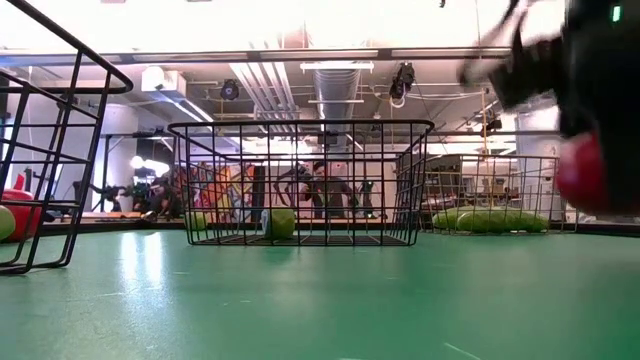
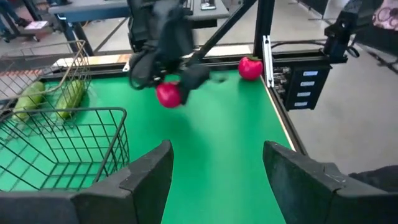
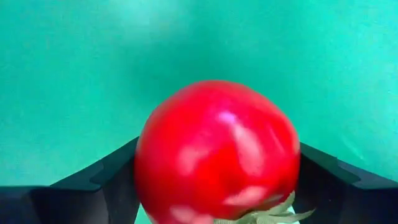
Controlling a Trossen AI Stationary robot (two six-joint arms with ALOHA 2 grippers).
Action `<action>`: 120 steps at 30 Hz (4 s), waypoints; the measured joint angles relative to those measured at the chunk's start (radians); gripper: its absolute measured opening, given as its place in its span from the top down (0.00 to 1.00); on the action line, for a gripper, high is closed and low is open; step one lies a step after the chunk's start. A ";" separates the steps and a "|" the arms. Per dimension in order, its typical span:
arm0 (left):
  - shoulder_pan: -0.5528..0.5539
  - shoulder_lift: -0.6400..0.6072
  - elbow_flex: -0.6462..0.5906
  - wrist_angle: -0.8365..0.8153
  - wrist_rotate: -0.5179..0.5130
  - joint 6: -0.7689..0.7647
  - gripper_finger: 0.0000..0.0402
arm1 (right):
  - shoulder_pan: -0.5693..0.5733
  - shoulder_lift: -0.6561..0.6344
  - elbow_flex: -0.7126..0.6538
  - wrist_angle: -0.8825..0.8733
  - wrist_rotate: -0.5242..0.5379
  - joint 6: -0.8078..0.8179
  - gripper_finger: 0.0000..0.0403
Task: Sort produce into baskets
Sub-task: Put the top right red tomato into the bottom black wire basket
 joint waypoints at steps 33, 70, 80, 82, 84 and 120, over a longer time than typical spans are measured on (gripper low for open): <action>-0.026 0.164 0.075 0.045 0.054 -0.284 0.42 | 0.066 0.645 0.741 0.132 0.160 -0.644 0.09; 0.237 0.694 0.574 -0.438 0.411 -0.236 0.15 | 0.459 0.422 0.684 -0.105 0.583 -0.050 0.08; 0.235 0.773 0.575 -0.384 0.426 -0.203 0.15 | 0.459 0.422 0.652 -0.103 0.591 -0.043 0.08; 0.232 0.785 0.574 -0.373 0.426 -0.200 0.15 | 0.459 0.422 0.645 -0.102 0.592 -0.043 0.08; 0.232 0.795 0.576 -0.370 0.418 -0.200 0.15 | 0.459 0.422 0.639 -0.102 0.594 -0.039 0.08; -0.193 0.486 0.793 -1.186 0.089 -0.702 0.31 | 0.444 0.399 0.638 -0.098 0.610 -0.063 0.08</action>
